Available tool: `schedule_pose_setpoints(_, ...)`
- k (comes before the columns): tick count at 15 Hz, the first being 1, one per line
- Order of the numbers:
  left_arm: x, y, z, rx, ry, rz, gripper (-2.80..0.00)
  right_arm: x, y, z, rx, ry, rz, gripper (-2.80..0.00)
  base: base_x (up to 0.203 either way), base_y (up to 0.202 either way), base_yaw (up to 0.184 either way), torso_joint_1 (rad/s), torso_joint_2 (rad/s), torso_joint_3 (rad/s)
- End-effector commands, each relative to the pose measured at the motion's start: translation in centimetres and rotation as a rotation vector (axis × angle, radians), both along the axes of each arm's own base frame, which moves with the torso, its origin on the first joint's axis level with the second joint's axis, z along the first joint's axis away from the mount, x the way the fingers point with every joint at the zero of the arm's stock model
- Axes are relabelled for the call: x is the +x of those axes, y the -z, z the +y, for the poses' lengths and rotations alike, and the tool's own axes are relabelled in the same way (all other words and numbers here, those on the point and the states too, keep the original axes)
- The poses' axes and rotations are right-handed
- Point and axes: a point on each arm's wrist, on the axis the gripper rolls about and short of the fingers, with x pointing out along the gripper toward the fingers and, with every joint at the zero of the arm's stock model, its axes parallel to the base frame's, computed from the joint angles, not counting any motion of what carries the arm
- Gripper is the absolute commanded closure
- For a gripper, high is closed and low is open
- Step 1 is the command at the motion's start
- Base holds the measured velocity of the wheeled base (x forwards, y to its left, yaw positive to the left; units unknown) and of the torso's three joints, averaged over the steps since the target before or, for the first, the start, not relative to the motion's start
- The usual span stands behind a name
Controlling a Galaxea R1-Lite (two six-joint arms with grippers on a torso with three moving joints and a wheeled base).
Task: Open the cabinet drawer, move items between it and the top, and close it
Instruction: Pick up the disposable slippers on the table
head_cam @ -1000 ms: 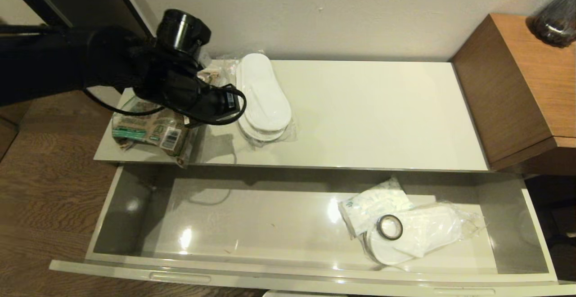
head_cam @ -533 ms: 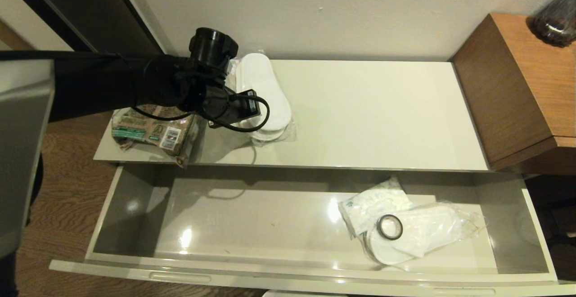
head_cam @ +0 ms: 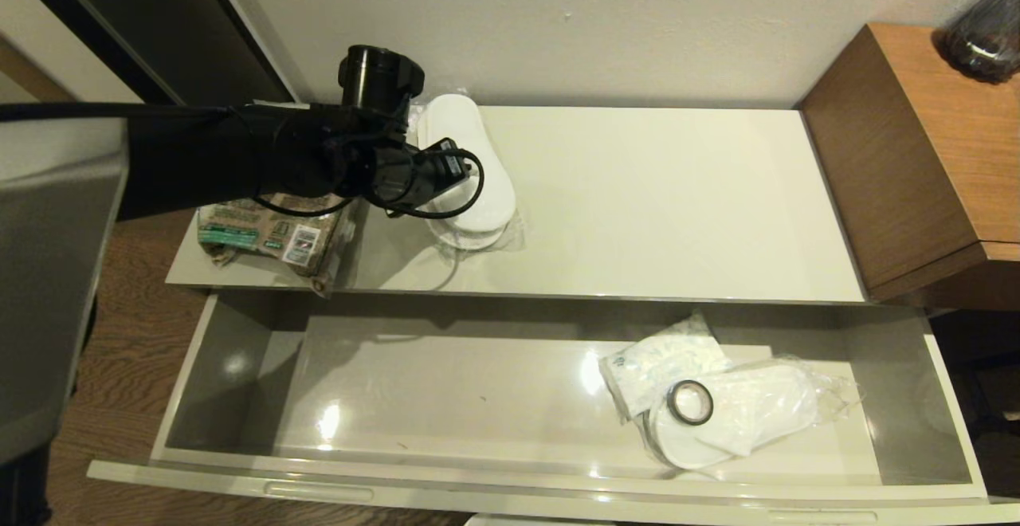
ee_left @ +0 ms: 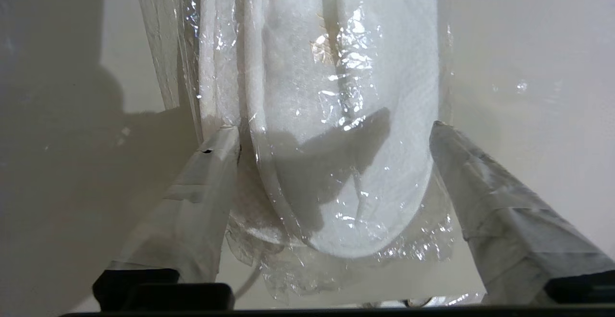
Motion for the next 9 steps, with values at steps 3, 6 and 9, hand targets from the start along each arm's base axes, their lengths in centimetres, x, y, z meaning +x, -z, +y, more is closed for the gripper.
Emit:
schedule_pose_setpoints(3,1.0,2.1,-0.6,0.033,-0.001,0.048,-2.8,0.0,0.0,0.0,-0.001,0.0,0.003,0.0,0.0,0.0,0.0,0.0,0.0,0.0)
schedule_pose_setpoints(6,0.9,2.4,-0.6,0.062,0.008,0.071,-2.8,0.0,0.0,0.0,-0.001,0.0,0.003,0.0,0.0,0.0,0.0,0.0,0.0,0.0)
schedule_pose_setpoints(9,0.7,2.8,-0.5,0.103,0.026,0.098,-2.8,0.0,0.0,0.0,-0.001,0.0,0.003,0.0,0.0,0.0,0.0,0.0,0.0,0.0)
